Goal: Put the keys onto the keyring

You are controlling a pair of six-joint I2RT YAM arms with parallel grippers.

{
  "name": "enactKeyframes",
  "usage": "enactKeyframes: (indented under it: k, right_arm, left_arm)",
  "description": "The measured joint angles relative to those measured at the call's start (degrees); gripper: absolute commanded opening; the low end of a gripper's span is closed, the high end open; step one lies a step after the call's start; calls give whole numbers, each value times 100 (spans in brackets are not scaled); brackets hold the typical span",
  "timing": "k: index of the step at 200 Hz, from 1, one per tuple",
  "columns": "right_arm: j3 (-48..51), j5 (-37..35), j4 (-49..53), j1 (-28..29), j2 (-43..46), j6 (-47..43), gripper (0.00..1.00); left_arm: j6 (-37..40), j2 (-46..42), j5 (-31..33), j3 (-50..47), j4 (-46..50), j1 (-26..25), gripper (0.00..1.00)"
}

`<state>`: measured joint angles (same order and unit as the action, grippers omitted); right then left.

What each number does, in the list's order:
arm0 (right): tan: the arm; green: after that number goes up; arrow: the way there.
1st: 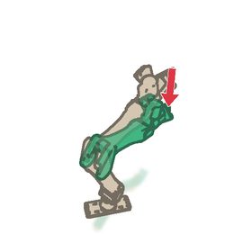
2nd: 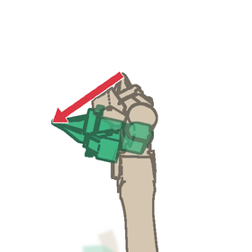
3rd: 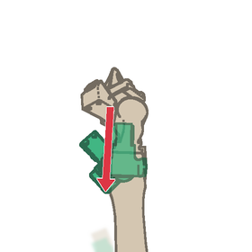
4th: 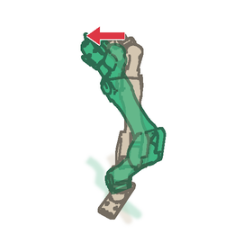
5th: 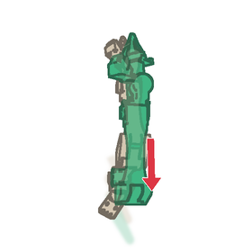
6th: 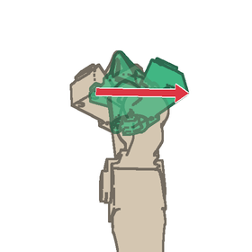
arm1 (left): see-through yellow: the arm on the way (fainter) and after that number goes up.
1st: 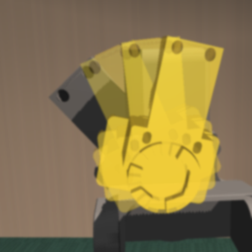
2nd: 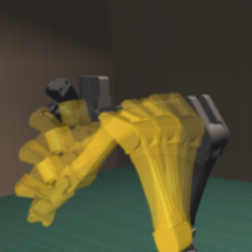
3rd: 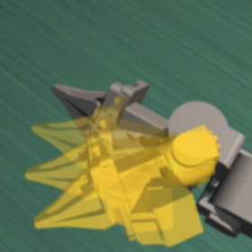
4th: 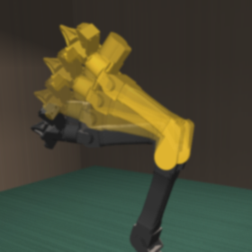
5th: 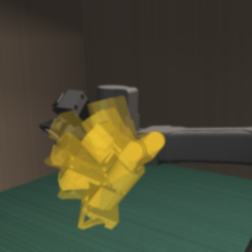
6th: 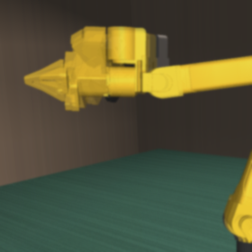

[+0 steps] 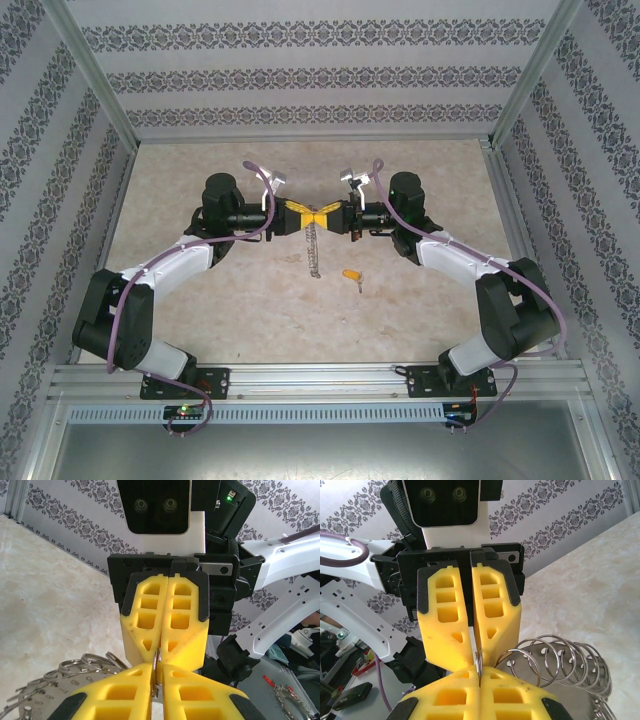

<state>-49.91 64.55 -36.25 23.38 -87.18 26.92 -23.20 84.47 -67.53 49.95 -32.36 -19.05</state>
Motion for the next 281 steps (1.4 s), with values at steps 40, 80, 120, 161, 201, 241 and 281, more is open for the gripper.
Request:
enactKeyframes:
  k: [40, 80, 120, 161, 201, 241, 281]
  right_arm:
    - [0, -42, -2, -2, 0, 0, 0]
    - [0, -42, -4, -2, 0, 0, 0]
    - [0, -39, -4, -2, -2, 7, 0]
    - [0, -39, -39, -2, -13, 20, 0]
    - [-2, -39, -90, -2, -13, 22, 0]
    - [-9, -68, -70, -31, -13, 96, 44]
    - [7, -354, 157, -350, 199, 297, 57]
  left_arm:
    - [94, 0, -85, 0, 142, 0, 19]
    - [149, 0, -105, 0, 216, 2, 16]
    - [153, 0, -87, 0, 216, 2, 17]
    - [90, 0, -52, 0, 175, 2, 8]
    - [-2, 2, 13, 0, 105, 4, 0]
    - [98, -11, 164, 2, 192, 2, 0]
    - [695, -205, 553, 7, 1056, 4, 0]
